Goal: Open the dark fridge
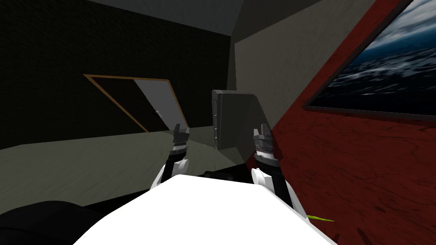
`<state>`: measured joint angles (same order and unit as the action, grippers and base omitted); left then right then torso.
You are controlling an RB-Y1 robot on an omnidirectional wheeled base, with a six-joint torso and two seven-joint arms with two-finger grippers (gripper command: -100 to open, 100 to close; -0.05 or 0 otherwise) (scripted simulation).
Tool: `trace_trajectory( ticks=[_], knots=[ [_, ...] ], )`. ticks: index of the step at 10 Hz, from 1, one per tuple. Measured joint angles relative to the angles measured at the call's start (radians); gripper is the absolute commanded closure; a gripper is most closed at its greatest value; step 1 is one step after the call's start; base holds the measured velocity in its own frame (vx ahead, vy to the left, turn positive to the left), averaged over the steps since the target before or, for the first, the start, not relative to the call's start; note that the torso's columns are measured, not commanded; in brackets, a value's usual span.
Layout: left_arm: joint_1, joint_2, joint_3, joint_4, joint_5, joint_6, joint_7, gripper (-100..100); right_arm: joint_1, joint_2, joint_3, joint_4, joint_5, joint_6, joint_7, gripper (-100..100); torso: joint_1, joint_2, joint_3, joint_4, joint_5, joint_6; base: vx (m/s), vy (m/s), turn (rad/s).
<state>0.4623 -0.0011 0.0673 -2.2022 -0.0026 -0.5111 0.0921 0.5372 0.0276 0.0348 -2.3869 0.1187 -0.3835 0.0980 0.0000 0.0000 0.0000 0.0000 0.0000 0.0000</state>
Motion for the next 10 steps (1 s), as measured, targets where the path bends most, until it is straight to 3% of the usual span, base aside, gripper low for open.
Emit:
trace_trajectory(
  ticks=[2, 9, 10],
  knots=[
    [0.0, 0.0, 0.0, 0.0, 0.0, 0.0, 0.0, 0, 0.0, 0.0, 0.0, 0.0, 0.0, 0.0, 0.0, 0, 0.0, 0.104, -0.209, 0.105, 0.0, 0.0, 0.0, 0.0, 0.0],
    [0.0, 0.0, 0.0, 0.0, 0.0, 0.0, 0.0, 0, 0.0, 0.0, 0.0, 0.0, 0.0, 0.0, 0.0, 0, 0.0, 0.618, -1.234, 0.617, 0.0, 0.0, 0.0, 0.0, 0.0],
    [0.0, 0.0, 0.0, 0.0, 0.0, 0.0, 0.0, 0, 0.0, 0.0, 0.0, 0.0, 0.0, 0.0, 0.0, -100, 0.0, 0.691, -1.382, 0.691, 0.0, 0.0, 0.022, 0.014, -0.053]
  ],
)
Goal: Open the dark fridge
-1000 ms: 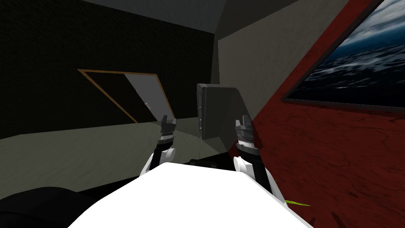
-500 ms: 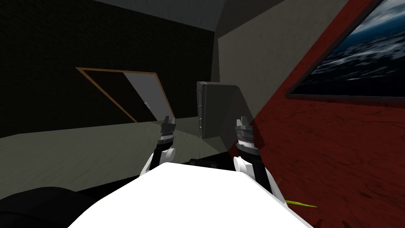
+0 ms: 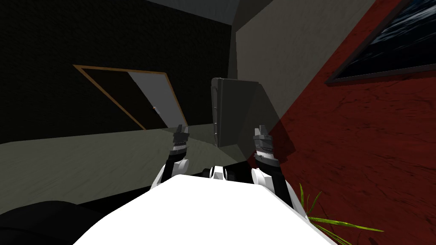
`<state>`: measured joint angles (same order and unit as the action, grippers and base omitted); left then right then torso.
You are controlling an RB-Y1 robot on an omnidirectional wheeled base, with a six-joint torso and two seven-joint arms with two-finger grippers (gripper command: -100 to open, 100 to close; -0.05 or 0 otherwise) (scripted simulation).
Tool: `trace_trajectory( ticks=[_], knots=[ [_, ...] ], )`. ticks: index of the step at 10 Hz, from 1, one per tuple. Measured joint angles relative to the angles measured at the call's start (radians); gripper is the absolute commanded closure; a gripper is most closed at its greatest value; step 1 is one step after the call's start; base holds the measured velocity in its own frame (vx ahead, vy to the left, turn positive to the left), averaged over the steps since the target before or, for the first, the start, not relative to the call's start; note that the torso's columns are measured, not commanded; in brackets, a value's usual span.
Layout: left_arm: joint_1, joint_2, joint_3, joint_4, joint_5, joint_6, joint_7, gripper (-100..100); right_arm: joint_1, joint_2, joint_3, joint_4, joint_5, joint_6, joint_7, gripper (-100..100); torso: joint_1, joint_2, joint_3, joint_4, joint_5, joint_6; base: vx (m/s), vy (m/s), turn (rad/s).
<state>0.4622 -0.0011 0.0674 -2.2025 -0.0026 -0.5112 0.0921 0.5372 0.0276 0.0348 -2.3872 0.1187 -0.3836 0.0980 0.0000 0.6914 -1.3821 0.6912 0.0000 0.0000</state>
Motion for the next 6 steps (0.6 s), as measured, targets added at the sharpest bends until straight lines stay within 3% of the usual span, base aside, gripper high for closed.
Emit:
trace_trajectory(
  ticks=[2, 6],
  knots=[
    [0.0, 0.0, 0.0, 0.0, 0.0, 0.0, 0.0, 0, -0.013, -0.054, 0.0, 0.011, 0.011, -0.008, 0.018, -100, 0.001, 0.041, -0.09, 0.042, 0.0, 0.0, 0.06, 0.039, -0.085],
    [0.001, 0.0, 0.0, 0.0, 0.0, 0.0, 0.0, 0, -0.064, -0.159, -0.013, 0.036, 0.056, -0.034, 0.095, -100, 0.0, 0.045, -0.095, 0.046, 0.0, 0.0, 0.118, 0.07, -0.17]
  ],
)
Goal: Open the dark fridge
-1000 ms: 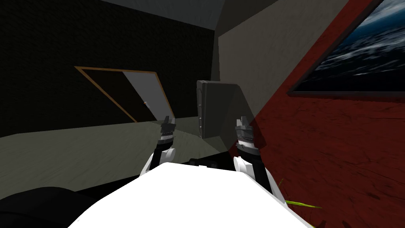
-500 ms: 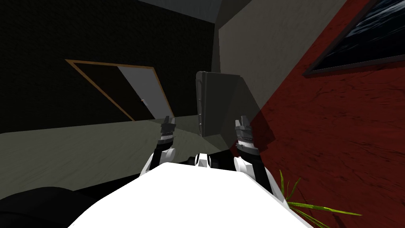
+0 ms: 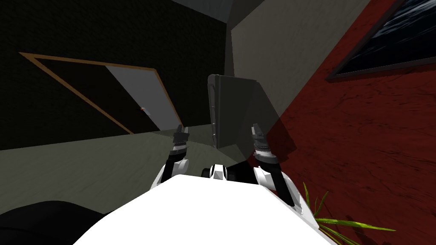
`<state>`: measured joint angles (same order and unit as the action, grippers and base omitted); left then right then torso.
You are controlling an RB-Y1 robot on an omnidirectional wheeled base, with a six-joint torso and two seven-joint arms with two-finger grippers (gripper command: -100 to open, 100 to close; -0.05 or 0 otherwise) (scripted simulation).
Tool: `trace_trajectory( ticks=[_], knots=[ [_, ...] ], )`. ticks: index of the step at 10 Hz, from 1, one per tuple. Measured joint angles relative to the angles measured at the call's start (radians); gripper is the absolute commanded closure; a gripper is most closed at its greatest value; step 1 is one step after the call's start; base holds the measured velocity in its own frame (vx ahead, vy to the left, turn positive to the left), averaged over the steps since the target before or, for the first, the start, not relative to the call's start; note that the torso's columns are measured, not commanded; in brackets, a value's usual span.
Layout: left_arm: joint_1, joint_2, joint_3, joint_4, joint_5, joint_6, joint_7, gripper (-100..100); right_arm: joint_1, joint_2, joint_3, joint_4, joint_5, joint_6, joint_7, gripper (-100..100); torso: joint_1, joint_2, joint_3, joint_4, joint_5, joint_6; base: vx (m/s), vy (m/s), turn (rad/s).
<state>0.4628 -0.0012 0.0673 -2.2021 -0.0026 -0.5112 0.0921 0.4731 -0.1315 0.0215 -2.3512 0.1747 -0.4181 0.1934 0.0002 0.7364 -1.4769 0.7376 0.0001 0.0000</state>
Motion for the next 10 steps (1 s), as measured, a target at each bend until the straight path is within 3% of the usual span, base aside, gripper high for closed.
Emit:
trace_trajectory(
  ticks=[4, 10],
  knots=[
    [0.0, 0.0, 0.0, 0.0, 0.0, 0.0, 0.0, 0, -0.069, -0.041, -0.007, 0.033, 0.062, -0.032, 0.102, -100, 0.001, 0.001, 0.001, 0.0, 0.0, 0.0, 0.095, 0.097, -0.127],
    [0.0, 0.0, 0.0, 0.0, 0.0, 0.0, 0.0, 0, -0.154, -0.063, -0.022, 0.079, 0.139, -0.081, 0.24, -100, 0.001, 0.001, 0.001, 0.0, 0.0, 0.0, 0.093, 0.079, -0.138]
  ],
)
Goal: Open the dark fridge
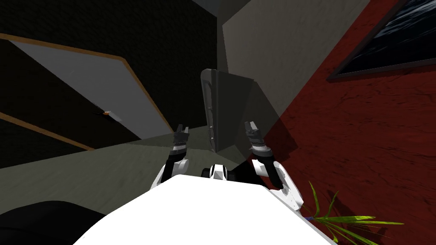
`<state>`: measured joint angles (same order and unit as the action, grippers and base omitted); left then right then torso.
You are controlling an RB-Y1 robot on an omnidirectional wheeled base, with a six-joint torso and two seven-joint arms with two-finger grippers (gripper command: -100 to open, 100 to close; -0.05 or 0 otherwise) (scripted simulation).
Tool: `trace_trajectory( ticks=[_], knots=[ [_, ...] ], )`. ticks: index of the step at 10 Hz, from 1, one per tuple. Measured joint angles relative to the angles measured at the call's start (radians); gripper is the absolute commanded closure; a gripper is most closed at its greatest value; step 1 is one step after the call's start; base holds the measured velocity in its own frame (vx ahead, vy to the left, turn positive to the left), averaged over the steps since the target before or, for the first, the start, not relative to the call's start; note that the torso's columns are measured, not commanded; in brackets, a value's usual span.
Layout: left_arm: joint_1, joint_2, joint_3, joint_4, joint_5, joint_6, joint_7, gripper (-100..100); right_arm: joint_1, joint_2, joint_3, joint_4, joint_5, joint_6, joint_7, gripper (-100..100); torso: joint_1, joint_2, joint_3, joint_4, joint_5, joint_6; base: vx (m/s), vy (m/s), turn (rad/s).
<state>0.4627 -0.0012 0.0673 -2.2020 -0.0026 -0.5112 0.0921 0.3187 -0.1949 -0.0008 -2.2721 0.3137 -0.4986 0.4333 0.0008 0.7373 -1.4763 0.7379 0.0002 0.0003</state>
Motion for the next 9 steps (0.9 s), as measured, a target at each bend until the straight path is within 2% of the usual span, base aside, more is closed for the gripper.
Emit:
trace_trajectory(
  ticks=[9],
  knots=[
    [0.0, 0.0, 0.0, 0.0, 0.0, 0.0, 0.0, 0, -0.133, -0.014, -0.021, 0.073, 0.127, -0.069, 0.217, -100, -0.001, 0.001, 0.0, 0.0, 0.0, 0.0, 0.088, 0.102, -0.142]
  ],
)
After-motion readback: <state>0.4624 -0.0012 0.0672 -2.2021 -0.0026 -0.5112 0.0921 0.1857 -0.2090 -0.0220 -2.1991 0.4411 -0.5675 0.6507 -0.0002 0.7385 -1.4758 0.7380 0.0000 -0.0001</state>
